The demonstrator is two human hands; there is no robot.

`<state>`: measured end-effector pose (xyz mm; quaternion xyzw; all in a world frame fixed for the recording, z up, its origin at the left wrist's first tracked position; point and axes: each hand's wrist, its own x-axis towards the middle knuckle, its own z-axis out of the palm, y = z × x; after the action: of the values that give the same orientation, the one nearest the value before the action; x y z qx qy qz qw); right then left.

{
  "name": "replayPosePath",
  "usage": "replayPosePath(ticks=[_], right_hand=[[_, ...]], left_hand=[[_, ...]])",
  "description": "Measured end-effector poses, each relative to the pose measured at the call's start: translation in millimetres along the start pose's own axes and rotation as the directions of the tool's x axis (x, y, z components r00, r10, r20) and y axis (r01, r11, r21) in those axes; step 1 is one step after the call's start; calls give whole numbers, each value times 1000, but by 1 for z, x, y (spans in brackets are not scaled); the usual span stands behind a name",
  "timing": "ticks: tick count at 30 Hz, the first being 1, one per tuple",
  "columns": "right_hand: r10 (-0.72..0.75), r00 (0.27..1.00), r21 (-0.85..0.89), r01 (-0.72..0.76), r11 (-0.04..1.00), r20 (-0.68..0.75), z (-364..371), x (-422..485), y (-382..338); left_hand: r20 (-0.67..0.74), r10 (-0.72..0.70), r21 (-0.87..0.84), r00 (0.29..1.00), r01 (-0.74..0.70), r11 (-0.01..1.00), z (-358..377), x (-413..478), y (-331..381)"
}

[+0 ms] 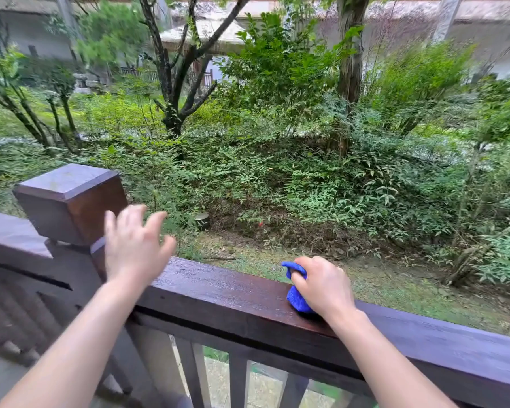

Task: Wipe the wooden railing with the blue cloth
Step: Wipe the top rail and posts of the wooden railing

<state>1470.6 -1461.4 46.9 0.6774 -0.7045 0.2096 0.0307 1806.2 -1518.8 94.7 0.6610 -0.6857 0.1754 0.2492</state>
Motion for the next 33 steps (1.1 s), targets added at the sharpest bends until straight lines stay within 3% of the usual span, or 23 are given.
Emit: replayPosePath(ticks=[4, 10, 15, 25, 33], right_hand=[[-19, 1000, 43, 20, 999, -17, -14, 4, 12], [11, 999, 65, -7, 998, -49, -50, 1, 37], [114, 991, 27, -112, 993, -77, -78, -21, 60], [382, 898, -99, -409, 907, -217, -120, -99, 69], [554, 773, -99, -606, 789, -310, -152, -189, 78]], left_hand=[[212, 63, -66, 975, -50, 997, 14, -26, 61], [299, 128, -178, 946, -76, 981, 12, -31, 131], [340, 300, -268, 891, -214, 940, 9, -31, 175], [268, 602, -447, 752, -457, 769, 0, -44, 227], [161, 783, -548, 601, -605, 577, -25, -85, 283]])
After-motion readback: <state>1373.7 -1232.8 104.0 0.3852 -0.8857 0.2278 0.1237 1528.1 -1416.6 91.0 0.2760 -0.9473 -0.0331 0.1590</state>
